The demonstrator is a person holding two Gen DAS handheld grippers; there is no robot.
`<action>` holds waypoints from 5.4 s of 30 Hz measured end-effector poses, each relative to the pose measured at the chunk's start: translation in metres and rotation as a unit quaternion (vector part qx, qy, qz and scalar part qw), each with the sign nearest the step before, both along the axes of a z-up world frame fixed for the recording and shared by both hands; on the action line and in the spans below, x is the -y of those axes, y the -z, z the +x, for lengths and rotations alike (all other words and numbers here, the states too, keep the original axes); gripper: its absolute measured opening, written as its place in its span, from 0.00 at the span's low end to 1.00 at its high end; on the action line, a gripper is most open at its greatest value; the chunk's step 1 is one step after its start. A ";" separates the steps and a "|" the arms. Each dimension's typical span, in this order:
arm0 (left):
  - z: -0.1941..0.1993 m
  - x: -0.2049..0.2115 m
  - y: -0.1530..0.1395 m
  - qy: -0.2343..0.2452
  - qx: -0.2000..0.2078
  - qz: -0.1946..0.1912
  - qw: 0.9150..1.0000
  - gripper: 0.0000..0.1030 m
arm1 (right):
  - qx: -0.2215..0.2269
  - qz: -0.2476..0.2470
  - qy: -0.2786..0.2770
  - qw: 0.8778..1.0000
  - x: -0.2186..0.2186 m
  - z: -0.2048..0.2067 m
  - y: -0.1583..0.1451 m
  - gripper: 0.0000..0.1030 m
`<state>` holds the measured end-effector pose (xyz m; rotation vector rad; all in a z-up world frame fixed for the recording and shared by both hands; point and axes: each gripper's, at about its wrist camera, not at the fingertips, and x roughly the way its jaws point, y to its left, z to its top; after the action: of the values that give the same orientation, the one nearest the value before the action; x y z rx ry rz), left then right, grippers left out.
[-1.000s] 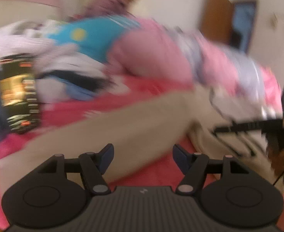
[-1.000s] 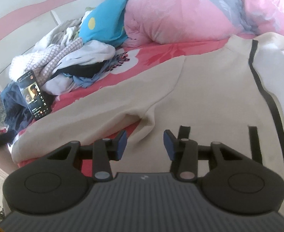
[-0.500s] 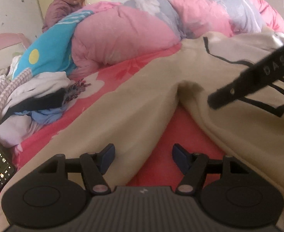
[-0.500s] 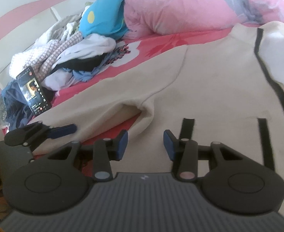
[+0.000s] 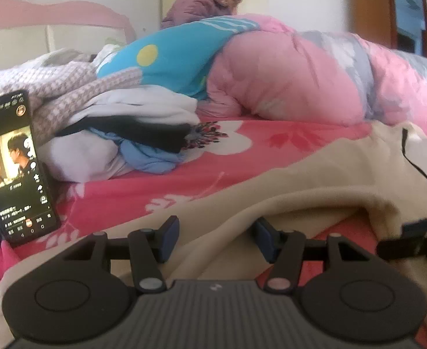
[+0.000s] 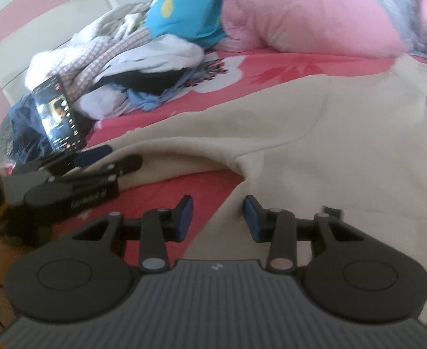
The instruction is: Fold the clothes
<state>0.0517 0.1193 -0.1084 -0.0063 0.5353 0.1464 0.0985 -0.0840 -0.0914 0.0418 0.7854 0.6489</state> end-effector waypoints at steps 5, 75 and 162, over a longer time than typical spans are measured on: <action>0.001 -0.003 0.000 -0.009 0.005 -0.005 1.000 0.57 | 0.002 -0.018 -0.027 0.999 -0.017 0.007 0.014 0.38; -0.036 0.000 -0.009 0.042 0.020 -0.027 0.999 0.59 | 0.061 -0.267 -0.422 0.864 -0.115 0.143 -0.003 0.55; -0.135 -0.057 -0.055 0.023 0.045 -0.173 0.984 0.80 | -0.122 0.177 -0.009 0.977 0.036 0.031 -0.083 0.40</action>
<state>-0.0833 0.1759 -0.0537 -0.3369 0.4657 0.0066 0.1290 -0.1201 -0.0080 0.4474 0.8985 0.8053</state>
